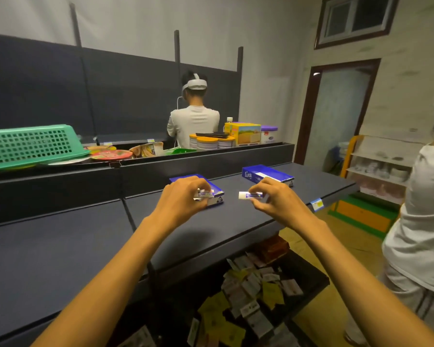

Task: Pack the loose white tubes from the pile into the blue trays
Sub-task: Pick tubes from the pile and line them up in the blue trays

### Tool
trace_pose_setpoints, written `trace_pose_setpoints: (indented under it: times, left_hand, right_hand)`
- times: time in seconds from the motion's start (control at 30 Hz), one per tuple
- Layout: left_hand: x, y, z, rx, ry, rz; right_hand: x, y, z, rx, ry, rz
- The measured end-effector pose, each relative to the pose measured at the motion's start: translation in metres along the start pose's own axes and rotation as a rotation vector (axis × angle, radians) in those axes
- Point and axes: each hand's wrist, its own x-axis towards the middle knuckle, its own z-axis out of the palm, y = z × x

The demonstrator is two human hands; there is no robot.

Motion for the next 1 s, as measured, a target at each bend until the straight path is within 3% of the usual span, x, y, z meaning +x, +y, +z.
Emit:
trace_pose_setpoints:
  times: [0.5, 1.0]
  left_hand:
    - [0.062, -0.008, 0.058, 0.224, 0.004, -0.377]
    - [0.075, -0.064, 0.065, 0.252, 0.025, -0.57]
  right_hand:
    - [0.12, 0.104, 0.059, 0.207, -0.11, -0.277]
    - [0.206, 0.083, 0.137, 0.323, -0.24, -0.441]
